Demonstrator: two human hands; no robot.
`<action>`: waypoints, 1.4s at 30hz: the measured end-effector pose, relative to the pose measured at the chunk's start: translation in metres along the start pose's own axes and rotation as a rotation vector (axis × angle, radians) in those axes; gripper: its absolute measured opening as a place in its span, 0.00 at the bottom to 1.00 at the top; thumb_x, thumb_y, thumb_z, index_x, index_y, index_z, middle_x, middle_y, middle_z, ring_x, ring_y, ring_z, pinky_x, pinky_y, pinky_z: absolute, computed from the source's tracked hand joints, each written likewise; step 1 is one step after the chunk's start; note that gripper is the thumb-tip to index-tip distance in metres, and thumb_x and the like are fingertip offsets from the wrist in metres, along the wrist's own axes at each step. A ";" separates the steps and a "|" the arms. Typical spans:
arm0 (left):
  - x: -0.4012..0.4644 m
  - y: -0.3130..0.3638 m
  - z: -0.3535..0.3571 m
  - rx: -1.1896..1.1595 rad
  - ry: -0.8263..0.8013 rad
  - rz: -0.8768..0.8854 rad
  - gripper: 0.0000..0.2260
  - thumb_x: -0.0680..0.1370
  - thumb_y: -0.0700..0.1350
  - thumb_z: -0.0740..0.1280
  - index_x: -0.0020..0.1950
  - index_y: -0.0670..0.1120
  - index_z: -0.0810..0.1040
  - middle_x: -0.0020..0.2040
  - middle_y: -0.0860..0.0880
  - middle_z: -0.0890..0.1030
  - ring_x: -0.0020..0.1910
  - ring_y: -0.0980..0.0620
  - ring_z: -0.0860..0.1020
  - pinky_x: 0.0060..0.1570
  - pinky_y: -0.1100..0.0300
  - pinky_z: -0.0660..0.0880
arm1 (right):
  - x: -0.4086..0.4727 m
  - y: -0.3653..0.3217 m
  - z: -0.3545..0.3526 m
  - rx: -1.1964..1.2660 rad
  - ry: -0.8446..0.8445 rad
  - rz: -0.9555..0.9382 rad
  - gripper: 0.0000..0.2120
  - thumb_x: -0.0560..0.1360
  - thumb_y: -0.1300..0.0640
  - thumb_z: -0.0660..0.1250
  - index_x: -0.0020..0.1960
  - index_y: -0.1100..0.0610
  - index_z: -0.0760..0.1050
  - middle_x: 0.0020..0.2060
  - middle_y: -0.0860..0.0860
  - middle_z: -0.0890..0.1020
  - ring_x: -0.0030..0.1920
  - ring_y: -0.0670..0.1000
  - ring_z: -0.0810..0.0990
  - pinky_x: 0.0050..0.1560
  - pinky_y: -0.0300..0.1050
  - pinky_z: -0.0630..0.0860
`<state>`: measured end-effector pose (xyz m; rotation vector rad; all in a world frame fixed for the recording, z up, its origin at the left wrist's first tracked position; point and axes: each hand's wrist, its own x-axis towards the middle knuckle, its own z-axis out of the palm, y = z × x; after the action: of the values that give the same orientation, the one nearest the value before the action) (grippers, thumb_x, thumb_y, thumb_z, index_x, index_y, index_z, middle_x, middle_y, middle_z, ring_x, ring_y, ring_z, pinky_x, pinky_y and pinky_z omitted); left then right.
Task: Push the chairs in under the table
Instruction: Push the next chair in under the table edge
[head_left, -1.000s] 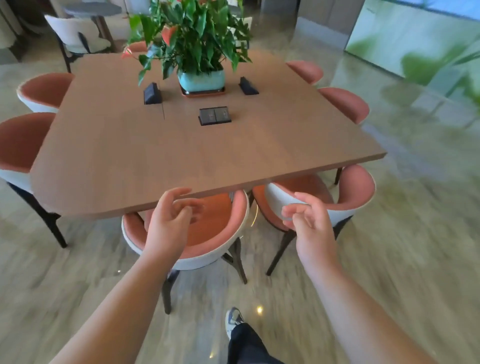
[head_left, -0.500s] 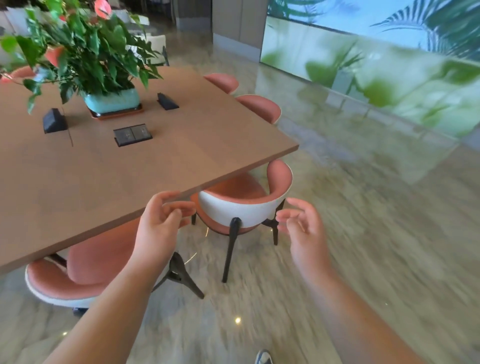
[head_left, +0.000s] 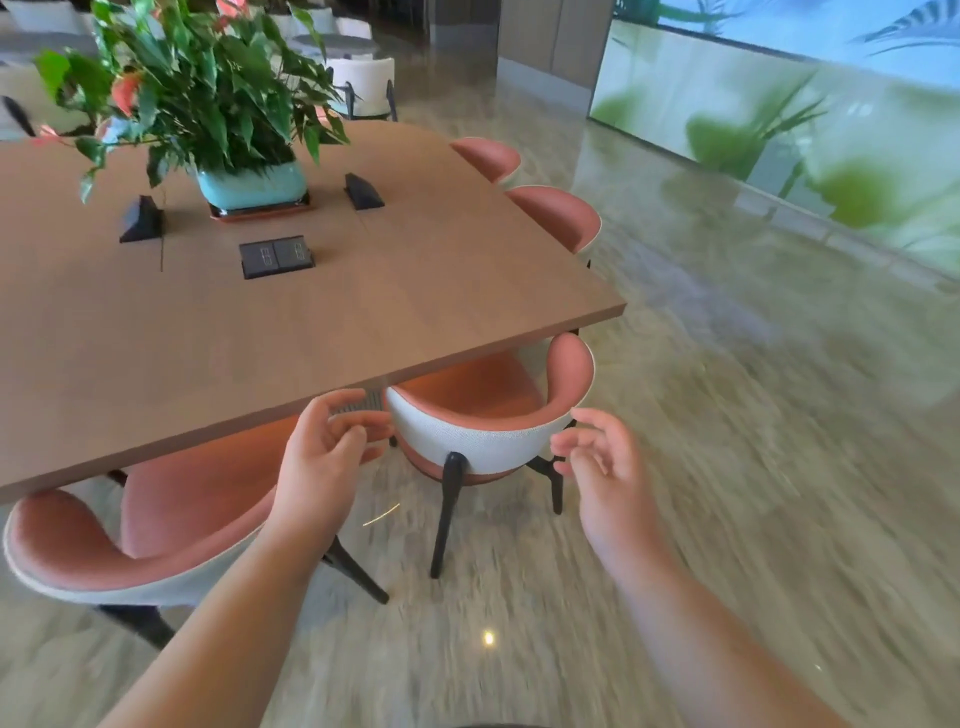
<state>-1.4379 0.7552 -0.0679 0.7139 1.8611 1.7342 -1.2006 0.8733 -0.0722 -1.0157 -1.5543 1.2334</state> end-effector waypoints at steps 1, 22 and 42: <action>0.001 -0.002 0.007 -0.005 0.009 -0.011 0.18 0.84 0.31 0.57 0.59 0.52 0.77 0.48 0.53 0.89 0.50 0.52 0.87 0.50 0.56 0.83 | 0.007 0.004 -0.004 -0.003 -0.010 0.006 0.23 0.78 0.71 0.57 0.59 0.45 0.75 0.45 0.46 0.85 0.51 0.49 0.83 0.51 0.42 0.80; 0.207 -0.103 0.077 0.048 0.078 -0.275 0.18 0.83 0.31 0.59 0.57 0.54 0.77 0.44 0.56 0.88 0.48 0.54 0.87 0.50 0.55 0.81 | 0.239 0.116 0.061 -0.161 -0.128 0.211 0.24 0.78 0.72 0.55 0.59 0.45 0.75 0.46 0.47 0.84 0.48 0.48 0.83 0.53 0.43 0.78; 0.301 -0.216 0.146 0.397 0.224 -0.812 0.20 0.80 0.48 0.65 0.73 0.51 0.72 0.66 0.50 0.80 0.56 0.47 0.82 0.59 0.45 0.80 | 0.428 0.271 0.022 -0.382 -0.177 0.519 0.22 0.76 0.65 0.57 0.55 0.38 0.72 0.48 0.42 0.82 0.55 0.46 0.81 0.49 0.49 0.81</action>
<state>-1.5718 1.0536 -0.2950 -0.1417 2.2343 0.9577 -1.3196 1.3205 -0.2790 -1.6735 -1.7684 1.4282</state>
